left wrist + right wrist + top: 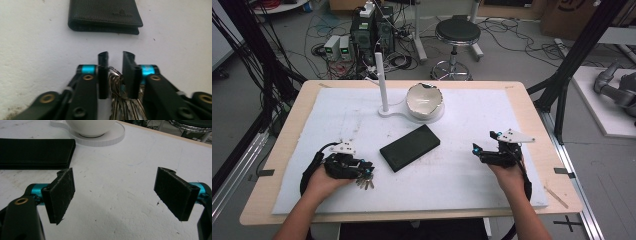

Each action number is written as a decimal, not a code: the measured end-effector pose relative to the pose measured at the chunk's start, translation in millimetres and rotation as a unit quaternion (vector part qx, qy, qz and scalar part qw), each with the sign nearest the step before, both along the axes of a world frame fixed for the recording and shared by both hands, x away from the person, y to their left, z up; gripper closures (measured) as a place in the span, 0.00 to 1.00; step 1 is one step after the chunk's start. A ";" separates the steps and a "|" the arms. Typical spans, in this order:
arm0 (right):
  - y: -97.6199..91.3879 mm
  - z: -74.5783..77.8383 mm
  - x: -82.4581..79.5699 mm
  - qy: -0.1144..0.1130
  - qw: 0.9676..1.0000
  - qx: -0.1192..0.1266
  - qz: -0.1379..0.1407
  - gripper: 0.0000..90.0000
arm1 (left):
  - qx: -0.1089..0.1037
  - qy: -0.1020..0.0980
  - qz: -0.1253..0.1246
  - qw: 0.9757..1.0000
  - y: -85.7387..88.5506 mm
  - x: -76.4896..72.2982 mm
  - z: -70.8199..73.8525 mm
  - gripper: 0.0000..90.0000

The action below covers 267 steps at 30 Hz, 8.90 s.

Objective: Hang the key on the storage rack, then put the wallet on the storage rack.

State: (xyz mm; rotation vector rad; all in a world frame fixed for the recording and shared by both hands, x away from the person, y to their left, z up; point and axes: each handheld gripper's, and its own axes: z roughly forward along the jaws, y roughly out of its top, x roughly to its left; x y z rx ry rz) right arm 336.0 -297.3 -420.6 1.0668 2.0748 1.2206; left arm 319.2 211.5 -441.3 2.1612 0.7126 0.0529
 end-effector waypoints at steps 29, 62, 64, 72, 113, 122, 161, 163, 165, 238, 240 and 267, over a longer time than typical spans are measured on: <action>6.2 -4.4 6.0 0.013 1.000 0.007 0.007 0.19 | -0.084 -0.112 0.031 0.990 6.2 24.0 97.9 0.98; 4.9 -2.6 0.2 0.012 1.000 0.001 0.005 0.19 | -0.063 -0.145 0.086 0.984 -21.3 152.7 187.4 0.98; 4.4 -2.6 0.4 0.011 1.000 0.003 0.004 0.19 | -0.063 -0.144 0.092 0.983 -20.4 155.6 185.9 0.98; 5.2 -2.8 -0.1 0.012 1.000 -0.002 0.007 0.19 | -0.063 -0.133 0.116 0.982 -17.3 166.2 178.4 0.98; 3.9 -1.6 -1.6 0.005 1.000 -0.004 0.011 0.19 | -0.125 -0.123 0.075 0.982 -5.1 49.2 93.1 0.34; 0.7 -3.5 0.3 0.010 1.000 -0.006 0.007 0.19 | -0.122 -0.124 0.055 0.983 -8.1 24.2 60.4 0.32; -10.3 -4.5 2.4 0.014 1.000 0.016 -0.004 0.19 | -0.112 -0.116 0.087 0.983 3.6 33.3 27.7 0.20; -10.6 -4.5 2.7 0.015 1.000 0.017 -0.004 0.19 | -0.109 -0.114 0.094 0.983 2.7 34.6 26.9 0.20; -11.1 -4.9 2.9 0.018 1.000 0.017 -0.004 0.19 | -0.119 -0.109 0.095 0.982 2.1 37.3 25.3 0.20; -5.5 -4.8 -3.5 0.022 1.000 -0.006 0.002 0.19 | -0.106 0.020 0.003 0.994 -64.1 93.9 9.5 0.90; -6.3 -4.7 -3.7 0.021 1.000 -0.005 0.002 0.19 | -0.114 0.018 0.004 0.993 -62.5 91.0 14.8 0.90; -3.4 10.8 -8.1 -0.003 0.991 0.074 0.108 0.19 | -0.139 -0.077 -0.114 0.981 -79.0 49.0 81.6 0.91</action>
